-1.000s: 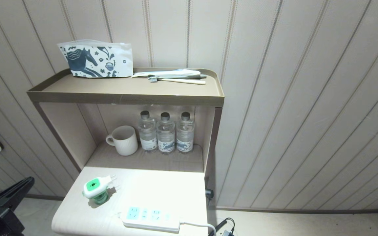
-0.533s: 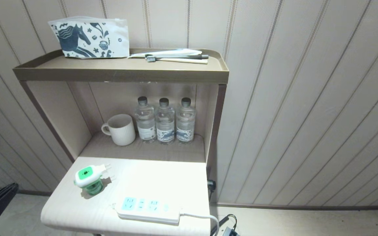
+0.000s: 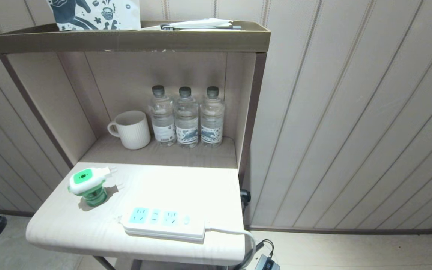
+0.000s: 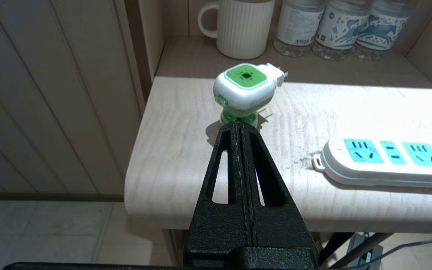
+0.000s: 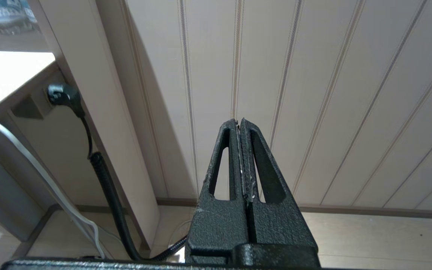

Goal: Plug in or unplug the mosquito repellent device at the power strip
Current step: Pick up the mosquito repellent liquid

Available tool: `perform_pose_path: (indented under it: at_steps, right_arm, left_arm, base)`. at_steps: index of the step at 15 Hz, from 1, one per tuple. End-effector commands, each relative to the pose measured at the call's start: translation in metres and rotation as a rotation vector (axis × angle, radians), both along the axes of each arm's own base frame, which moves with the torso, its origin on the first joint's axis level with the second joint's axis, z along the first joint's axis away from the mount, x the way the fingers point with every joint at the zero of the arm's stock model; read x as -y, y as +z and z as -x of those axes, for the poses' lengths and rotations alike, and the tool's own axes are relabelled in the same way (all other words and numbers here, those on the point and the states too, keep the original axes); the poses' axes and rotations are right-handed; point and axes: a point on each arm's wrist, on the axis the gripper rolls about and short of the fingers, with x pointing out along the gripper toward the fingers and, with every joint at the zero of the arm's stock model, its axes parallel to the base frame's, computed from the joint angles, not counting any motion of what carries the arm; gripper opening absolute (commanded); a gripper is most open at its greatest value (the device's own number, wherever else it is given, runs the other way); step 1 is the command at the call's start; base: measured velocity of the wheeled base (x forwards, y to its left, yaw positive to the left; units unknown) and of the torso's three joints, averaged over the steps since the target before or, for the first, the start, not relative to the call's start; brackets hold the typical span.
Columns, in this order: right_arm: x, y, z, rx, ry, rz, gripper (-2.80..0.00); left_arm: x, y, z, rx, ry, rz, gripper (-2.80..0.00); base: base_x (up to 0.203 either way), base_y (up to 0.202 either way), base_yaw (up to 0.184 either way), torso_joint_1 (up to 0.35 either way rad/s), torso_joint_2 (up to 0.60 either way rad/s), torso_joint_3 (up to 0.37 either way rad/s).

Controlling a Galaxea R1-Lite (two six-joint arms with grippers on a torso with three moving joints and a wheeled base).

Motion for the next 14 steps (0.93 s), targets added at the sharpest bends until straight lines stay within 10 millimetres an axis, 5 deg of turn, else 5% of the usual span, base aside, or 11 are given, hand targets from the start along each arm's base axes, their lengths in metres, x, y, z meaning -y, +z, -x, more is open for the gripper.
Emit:
perform_pose_path:
  at_steps: [1,10,11,14]
  right_arm:
    - [0.0,0.0002,-0.0001,0.0,0.001,0.0,-2.8]
    - [0.0,0.0001,0.0,0.001,-0.001,-0.002,-2.8]
    - [0.0,0.0001,0.0,0.001,-0.001,-0.002,-2.8]
    - [0.0,0.0001,0.0,0.001,-0.001,-0.002,-2.8]
  left_arm:
    - [0.0,0.0013,0.0035,0.026,-0.001,0.001,-2.8]
    - [0.0001,0.0002,0.0042,0.027,-0.009,0.0,-2.8]
    - [0.0002,0.0005,0.0052,0.033,-0.01,0.0,0.0]
    - [0.0003,0.0005,0.0079,0.048,-0.02,-0.001,0.0]
  base:
    - [0.0,0.0,0.0,-0.204,0.49,0.294]
    - [0.0,0.0,0.0,-0.14,0.37,0.222]
    - [0.0,0.0,0.0,-0.013,0.05,0.033]
    - [0.0,0.0,0.0,-0.002,0.01,0.005]
